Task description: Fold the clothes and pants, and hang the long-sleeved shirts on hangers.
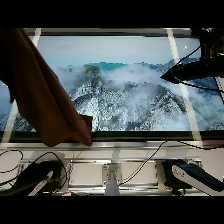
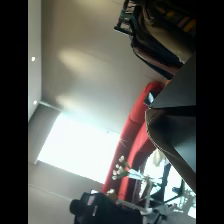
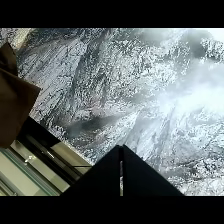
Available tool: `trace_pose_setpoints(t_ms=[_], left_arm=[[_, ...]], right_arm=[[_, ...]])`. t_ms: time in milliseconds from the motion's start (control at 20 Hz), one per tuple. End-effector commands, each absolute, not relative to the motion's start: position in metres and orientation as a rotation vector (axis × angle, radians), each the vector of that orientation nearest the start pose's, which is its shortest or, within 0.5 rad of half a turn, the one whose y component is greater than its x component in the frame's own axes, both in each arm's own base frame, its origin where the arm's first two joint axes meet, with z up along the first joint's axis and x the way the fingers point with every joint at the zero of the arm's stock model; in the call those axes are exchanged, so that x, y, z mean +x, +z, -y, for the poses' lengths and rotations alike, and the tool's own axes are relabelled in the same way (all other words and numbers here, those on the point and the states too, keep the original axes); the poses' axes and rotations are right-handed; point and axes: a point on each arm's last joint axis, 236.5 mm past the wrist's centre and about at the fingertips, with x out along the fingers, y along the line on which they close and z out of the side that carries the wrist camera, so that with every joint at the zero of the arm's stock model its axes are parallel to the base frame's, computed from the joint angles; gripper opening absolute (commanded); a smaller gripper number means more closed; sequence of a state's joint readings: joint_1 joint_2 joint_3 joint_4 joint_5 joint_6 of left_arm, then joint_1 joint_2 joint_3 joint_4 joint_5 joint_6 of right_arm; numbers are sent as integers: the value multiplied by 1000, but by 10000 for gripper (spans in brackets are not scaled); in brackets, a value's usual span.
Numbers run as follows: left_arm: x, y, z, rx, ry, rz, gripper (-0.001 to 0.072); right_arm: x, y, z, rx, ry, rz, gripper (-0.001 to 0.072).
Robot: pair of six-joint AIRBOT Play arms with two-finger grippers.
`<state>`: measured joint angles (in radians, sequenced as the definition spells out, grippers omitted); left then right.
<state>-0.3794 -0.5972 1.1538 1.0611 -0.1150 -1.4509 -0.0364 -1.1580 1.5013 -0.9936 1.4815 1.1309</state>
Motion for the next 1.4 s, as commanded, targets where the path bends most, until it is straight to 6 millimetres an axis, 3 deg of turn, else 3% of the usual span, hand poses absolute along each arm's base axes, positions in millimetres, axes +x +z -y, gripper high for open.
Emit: trace_pose_setpoints(t_ms=[0, 150, 250, 450, 500, 550, 600, 650, 850, 950, 1100, 1200, 1250, 1350], left_arm=[[301, 464, 138, -433, -514, 298, 13], [312, 455, 141, -395, -499, 281, 13], [315, 455, 138, -336, -475, 296, 14], [329, 451, 114, -281, -386, 304, 14], [334, 449, 105, -276, -358, 302, 14], [338, 448, 98, -273, -336, 300, 14], [339, 447, 94, -271, -324, 300, 14], [339, 448, 93, -271, -322, 303, 14], [336, 448, 93, -269, -325, 299, 14], [338, 440, 97, -261, -334, 264, 14], [345, 411, 99, -114, -311, 162, 14], [351, 378, 91, 27, -268, 40, 14], [353, 356, 79, 44, -227, -55, 13], [356, 310, 27, -1, -58, -237, 13]], right_arm=[[353, 176, -118, 24, 683, -999, 11], [336, 142, -139, 139, 761, -1088, 12], [316, 108, -163, 208, 821, -1174, 11], [284, 38, -210, 210, 848, -1266, 12], [281, 25, -222, 197, 845, -1256, 44], [278, 16, -233, 182, 846, -1241, 132], [277, 11, -244, 167, 848, -1220, 269], [279, 10, -255, 181, 828, -1198, 325], [315, 21, -278, 368, 662, -1086, 336], [317, 7, -277, 421, 612, -1139, 343], [298, -18, -294, 558, 604, -1309, 475], [286, -28, -307, 602, 656, -1382, 494], [285, -32, -308, 601, 657, -1395, 494], [288, -34, -308, 601, 649, -1387, 493]])
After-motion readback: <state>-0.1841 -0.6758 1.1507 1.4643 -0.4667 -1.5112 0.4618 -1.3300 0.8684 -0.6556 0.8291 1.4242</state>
